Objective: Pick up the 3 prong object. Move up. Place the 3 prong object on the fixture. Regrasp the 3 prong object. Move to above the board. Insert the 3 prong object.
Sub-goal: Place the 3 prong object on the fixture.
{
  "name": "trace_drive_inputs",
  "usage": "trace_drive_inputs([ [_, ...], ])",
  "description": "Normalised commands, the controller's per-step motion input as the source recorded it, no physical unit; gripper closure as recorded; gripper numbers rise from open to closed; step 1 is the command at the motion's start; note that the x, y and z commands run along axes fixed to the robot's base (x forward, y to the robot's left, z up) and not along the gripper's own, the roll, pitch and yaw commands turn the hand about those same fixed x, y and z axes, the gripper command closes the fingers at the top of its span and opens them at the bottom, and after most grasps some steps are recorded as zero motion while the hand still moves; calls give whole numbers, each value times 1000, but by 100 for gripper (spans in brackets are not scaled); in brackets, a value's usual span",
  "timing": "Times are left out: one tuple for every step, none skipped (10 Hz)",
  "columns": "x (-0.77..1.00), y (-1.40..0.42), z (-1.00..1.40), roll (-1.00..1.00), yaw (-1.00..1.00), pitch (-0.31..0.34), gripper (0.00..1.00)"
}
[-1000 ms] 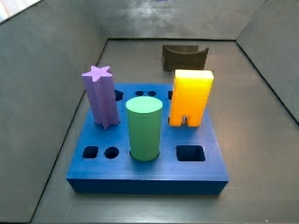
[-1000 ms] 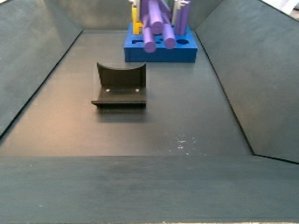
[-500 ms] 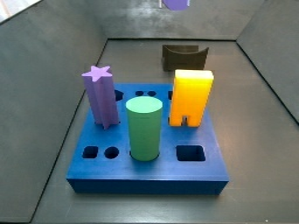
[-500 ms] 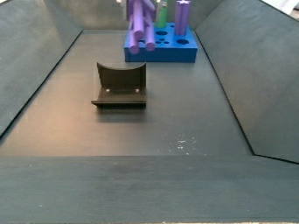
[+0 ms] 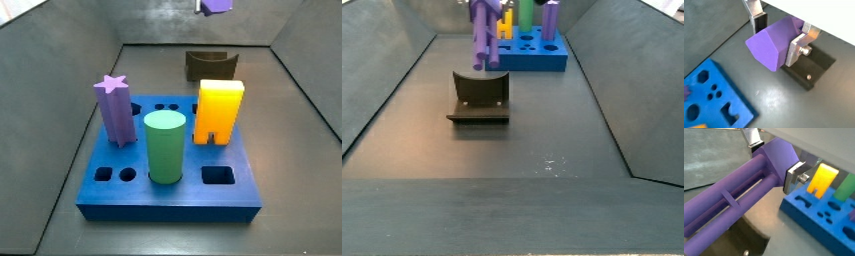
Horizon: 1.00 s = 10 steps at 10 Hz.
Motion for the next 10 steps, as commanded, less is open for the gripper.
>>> trace_drive_inputs([
  [192,35,-13,-1000,-96,133,100],
  [105,37,-14,-1000,-108,137,100],
  [54,38,-5,-1000,-123,129,100],
  [46,37,-8,-1000,-151,121,100],
  [63,38,-16,-1000,-176,123,100],
  [80,41,-17,-1000,-213,124,100],
  [83,45,-17,-884,-212,106,100],
  [85,46,-19,-648,-203,60,100],
  [77,46,-20,-410,-187,14,100],
  [73,36,-14,-245,-167,-12,100],
])
